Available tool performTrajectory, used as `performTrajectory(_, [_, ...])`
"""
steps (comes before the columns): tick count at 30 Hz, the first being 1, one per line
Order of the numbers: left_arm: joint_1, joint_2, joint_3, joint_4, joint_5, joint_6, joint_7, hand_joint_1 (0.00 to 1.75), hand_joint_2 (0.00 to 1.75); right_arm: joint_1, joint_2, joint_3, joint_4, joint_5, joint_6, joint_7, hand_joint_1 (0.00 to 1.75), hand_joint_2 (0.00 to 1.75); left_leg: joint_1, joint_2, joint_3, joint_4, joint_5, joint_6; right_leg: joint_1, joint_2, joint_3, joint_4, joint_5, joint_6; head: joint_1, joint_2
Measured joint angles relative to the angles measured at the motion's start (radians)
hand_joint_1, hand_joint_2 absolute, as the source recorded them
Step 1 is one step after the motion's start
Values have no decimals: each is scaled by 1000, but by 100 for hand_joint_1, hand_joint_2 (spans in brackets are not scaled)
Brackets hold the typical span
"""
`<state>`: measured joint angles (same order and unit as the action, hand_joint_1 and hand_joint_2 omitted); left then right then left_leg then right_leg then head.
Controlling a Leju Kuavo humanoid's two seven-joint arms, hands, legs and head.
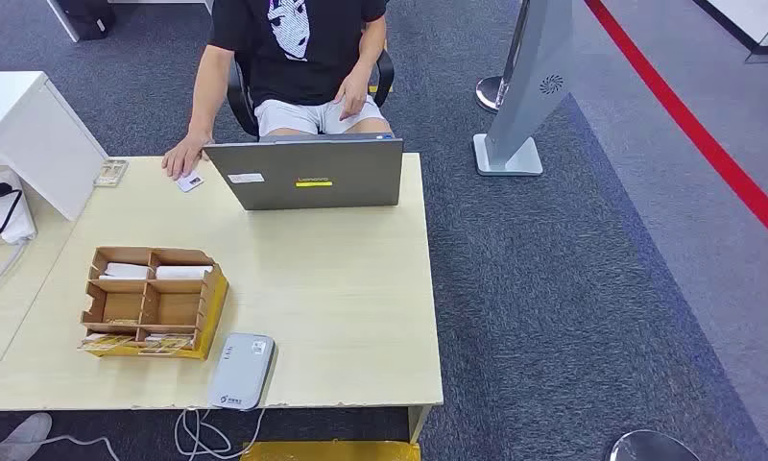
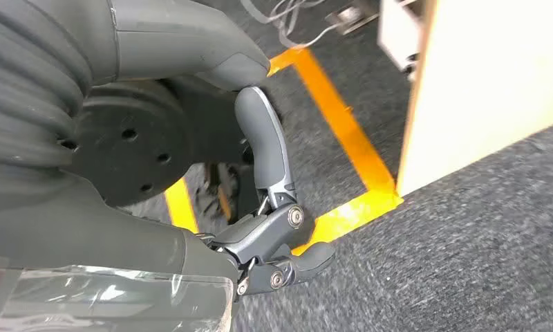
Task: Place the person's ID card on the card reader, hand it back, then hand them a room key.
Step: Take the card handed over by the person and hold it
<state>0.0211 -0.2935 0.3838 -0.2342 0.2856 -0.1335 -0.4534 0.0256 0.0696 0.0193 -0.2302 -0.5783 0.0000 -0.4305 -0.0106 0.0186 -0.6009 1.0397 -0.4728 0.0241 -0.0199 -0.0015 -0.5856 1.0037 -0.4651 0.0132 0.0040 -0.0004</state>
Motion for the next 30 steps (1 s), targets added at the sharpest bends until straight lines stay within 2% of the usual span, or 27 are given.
performTrajectory(11, [-24, -19, 97, 16, 157, -23, -104, 0, 175, -16, 8, -70, 32, -129, 43, -30, 0, 175, 0, 0, 0, 0, 0, 0, 0, 0, 0, 0, 0, 0, 0, 0])
performTrajectory(17, [-27, -21, 116, 16, 156, 65, -167, 0, 175, -21, 14, -99, 40, -168, -60, 38, 0, 175, 0, 0, 0, 0, 0, 0, 0, 0, 0, 0, 0, 0, 0, 0])
performTrajectory(20, [-28, -18, 117, 16, 111, 96, -177, 0, 175, -21, 21, -134, 41, -209, -97, 24, 0, 175, 0, 0, 0, 0, 0, 0, 0, 0, 0, 0, 0, 0, -1, 0])
performTrajectory(25, [-24, -11, 116, 16, 72, 68, -172, 0, 175, -25, 23, -180, 41, -234, -120, -14, 0, 175, 0, 0, 0, 0, 0, 0, 0, 0, 0, 0, 0, 0, -1, 0])
performTrajectory(30, [-18, -3, 116, 16, 72, 55, -187, 0, 175, -29, 23, -208, 41, -242, -175, 0, 0, 175, 0, 0, 0, 0, 0, 0, 0, 0, 0, 0, 0, 0, -1, 0])
